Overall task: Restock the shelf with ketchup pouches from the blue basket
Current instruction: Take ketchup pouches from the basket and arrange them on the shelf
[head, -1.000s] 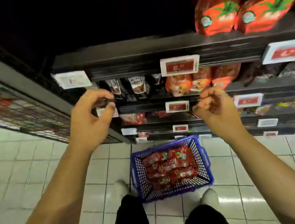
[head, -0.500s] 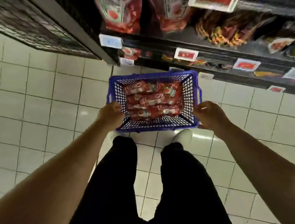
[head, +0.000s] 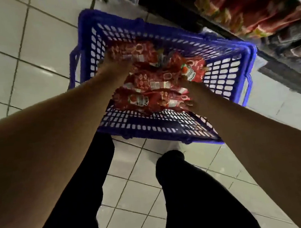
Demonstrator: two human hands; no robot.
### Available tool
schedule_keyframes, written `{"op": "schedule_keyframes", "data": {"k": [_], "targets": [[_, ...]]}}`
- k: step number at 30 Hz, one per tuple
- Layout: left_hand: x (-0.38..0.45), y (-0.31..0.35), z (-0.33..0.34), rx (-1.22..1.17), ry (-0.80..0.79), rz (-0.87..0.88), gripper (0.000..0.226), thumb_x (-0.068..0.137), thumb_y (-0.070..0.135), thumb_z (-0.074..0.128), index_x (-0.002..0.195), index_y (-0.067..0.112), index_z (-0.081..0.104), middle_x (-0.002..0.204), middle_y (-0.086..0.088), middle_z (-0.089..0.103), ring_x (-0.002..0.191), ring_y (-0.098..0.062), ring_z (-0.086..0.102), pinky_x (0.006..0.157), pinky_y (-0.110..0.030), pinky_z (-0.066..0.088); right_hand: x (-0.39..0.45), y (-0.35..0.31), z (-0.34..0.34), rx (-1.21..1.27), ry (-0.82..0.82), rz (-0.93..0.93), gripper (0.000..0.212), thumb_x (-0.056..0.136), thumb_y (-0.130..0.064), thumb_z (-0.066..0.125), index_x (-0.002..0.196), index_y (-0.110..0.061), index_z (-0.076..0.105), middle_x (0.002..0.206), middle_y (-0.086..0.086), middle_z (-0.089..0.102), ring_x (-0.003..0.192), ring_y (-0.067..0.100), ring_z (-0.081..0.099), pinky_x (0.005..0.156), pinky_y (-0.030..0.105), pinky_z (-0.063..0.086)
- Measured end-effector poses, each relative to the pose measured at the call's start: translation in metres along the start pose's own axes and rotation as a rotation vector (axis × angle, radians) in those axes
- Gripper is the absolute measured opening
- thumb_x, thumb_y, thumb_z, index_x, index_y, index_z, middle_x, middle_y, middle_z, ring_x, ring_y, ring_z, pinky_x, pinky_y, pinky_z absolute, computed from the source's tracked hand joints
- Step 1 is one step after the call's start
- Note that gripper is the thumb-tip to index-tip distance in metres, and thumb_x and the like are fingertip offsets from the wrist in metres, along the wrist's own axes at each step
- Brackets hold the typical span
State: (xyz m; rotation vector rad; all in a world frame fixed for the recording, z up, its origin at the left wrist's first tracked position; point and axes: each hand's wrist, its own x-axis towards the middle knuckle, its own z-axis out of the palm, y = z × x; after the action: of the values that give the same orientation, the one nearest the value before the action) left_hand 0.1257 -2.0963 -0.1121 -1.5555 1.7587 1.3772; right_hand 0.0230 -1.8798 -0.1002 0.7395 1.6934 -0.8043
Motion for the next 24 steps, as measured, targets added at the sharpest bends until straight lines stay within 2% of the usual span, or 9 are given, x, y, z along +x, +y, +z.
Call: {"op": "schedule_keyframes", "data": {"k": [2,4,6,8,12,15,19,22,24], "targets": [[0.028,-0.006,0.019,0.279,0.050,0.266,0.077,0.085,0.054,0.065,0.152,0.030,0.034,0.153,-0.004,0.041,0.140,-0.030,0.041,0.112,-0.050,0.040,0.033,-0.005,0.016,-0.018,-0.032,0.003,0.022,0.078,-0.033,0.077,0.093,-0.022,0.065,0.092,-0.002,0.064,0.081,0.016,0.059,0.055,0.025,0.047],[0.048,-0.014,0.036,0.473,0.088,0.477,0.086,0.085,0.041,0.072,0.156,0.030,0.025,0.161,-0.007,0.027,0.147,-0.031,0.029,0.117,-0.052,0.033,0.061,-0.004,0.029,0.004,-0.055,0.026,0.021,0.081,-0.035,0.076,0.096,-0.024,0.066,0.076,-0.007,0.067,0.078,0.014,0.058,0.060,0.027,0.046],[0.061,-0.025,0.047,0.571,0.099,0.504,0.104,0.078,0.042,0.077,0.159,0.030,0.013,0.166,-0.009,0.011,0.151,-0.034,0.016,0.120,-0.055,0.027,0.080,-0.001,0.040,0.069,-0.084,0.048,0.012,0.086,-0.033,0.072,0.090,-0.022,0.070,0.072,-0.004,0.069,0.070,0.016,0.062,0.057,0.027,0.049],[0.073,-0.033,0.048,0.617,0.118,0.495,0.110,0.073,0.045,0.080,0.158,0.029,0.012,0.163,-0.010,0.015,0.149,-0.036,0.018,0.119,-0.057,0.027,0.089,-0.002,0.049,0.241,-0.097,0.061,0.020,0.089,-0.030,0.070,0.075,-0.017,0.074,0.067,0.002,0.072,0.058,0.019,0.070,0.054,0.026,0.056],[0.082,-0.024,0.046,0.739,0.263,0.545,0.089,0.073,0.045,0.078,0.148,0.035,0.031,0.155,-0.014,0.026,0.144,-0.040,0.024,0.117,-0.058,0.025,0.098,-0.019,0.063,0.282,-0.065,0.149,0.047,0.077,-0.052,0.079,0.104,-0.015,0.066,0.096,0.008,0.074,0.085,0.028,0.071,0.082,0.044,0.058],[0.083,-0.023,0.044,0.863,0.280,0.572,0.075,0.081,0.045,0.073,0.146,0.032,0.038,0.155,-0.010,0.033,0.147,-0.038,0.023,0.118,-0.060,0.019,0.098,-0.031,0.070,0.146,-0.037,0.156,0.046,0.086,-0.057,0.068,0.112,-0.020,0.063,0.107,0.009,0.069,0.090,0.035,0.068,0.078,0.052,0.058],[0.083,-0.021,0.039,1.001,0.260,0.596,0.085,0.079,0.038,0.076,0.151,0.025,0.031,0.148,-0.009,0.045,0.143,-0.036,0.032,0.118,-0.066,0.012,0.095,-0.024,0.063,0.091,-0.016,0.127,0.033,0.091,-0.048,0.066,0.108,-0.021,0.060,0.104,0.010,0.066,0.087,0.035,0.068,0.062,0.052,0.061],[0.079,-0.018,0.044,1.125,0.225,0.601,0.090,0.077,0.038,0.078,0.153,0.030,0.031,0.149,-0.013,0.040,0.144,-0.037,0.029,0.119,-0.066,0.012,0.097,-0.007,0.057,0.194,-0.039,0.067,0.017,0.094,-0.033,0.061,0.104,-0.019,0.060,0.102,0.007,0.068,0.087,0.029,0.068,0.071,0.050,0.061],[0.076,-0.025,0.043,1.168,0.222,0.669,0.079,0.081,0.039,0.077,0.151,0.029,0.040,0.151,-0.012,0.035,0.145,-0.035,0.028,0.121,-0.064,0.010,0.098,0.001,0.058,0.306,-0.044,0.031,0.023,0.093,-0.029,0.060,0.111,-0.016,0.062,0.104,0.008,0.070,0.088,0.028,0.070,0.078,0.048,0.060]]}}
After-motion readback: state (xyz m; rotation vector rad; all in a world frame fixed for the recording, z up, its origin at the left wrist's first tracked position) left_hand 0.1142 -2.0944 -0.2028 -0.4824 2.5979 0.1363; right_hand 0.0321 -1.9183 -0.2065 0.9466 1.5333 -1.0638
